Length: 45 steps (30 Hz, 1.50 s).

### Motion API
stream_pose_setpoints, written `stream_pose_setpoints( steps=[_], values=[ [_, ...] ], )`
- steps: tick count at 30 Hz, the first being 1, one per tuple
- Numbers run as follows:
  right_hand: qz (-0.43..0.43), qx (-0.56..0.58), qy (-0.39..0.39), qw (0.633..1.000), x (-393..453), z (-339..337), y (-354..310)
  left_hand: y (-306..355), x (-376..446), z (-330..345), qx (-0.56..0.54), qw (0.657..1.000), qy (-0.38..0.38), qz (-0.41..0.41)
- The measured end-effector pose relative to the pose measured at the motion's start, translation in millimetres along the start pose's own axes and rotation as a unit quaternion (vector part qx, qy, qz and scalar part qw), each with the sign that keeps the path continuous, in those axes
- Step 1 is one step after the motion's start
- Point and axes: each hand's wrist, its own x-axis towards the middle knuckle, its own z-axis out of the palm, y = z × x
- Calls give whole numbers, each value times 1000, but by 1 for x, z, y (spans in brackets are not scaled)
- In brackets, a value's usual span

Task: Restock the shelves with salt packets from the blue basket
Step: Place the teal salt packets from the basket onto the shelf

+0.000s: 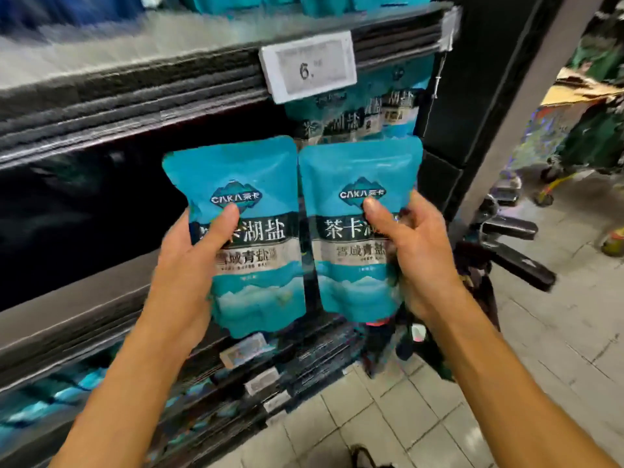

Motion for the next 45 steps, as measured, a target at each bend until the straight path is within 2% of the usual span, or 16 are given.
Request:
stream_pose_setpoints(
  steps=[4, 9, 14, 18, 20, 23, 26, 28, 30, 37, 45],
  values=[
    [-7, 19, -40, 999, 58, 41, -7, 20, 25, -1, 9, 995, 88, 35],
    [-18, 41, -39, 998, 91, 97, -1, 20, 53, -18, -7, 982, 189, 14],
    [-18, 50, -60, 997, 108, 135, 14, 19, 82, -29, -42, 973, 220, 56],
    [-31, -25, -79, 996, 116, 137, 27, 8, 98, -33, -24, 977, 193, 84],
    [-34, -116, -92, 988, 111, 129, 32, 4, 101, -35, -6, 978, 180, 104],
    [-144, -304, -101, 936, 86, 109, 48, -4, 100, -36, 30, 982, 147, 116],
    [-199, -391, -80, 895, 63, 95, 57, -11, 97, -42, 43, 992, 116, 16],
    [-223, -463, -37, 857, 57, 91, 60, -13, 100, -47, 63, 997, 41, -29],
    [-203, -472, -25, 858, 57, 87, 60, -12, 103, -49, 80, 996, 3, -46],
    [-184, -394, 5, 900, 66, 75, 60, -21, 115, -31, 79, 988, 53, -122],
    [-203, -383, 51, 900, 72, 66, 60, -27, 122, -14, 76, 993, 34, -83]
  ],
)
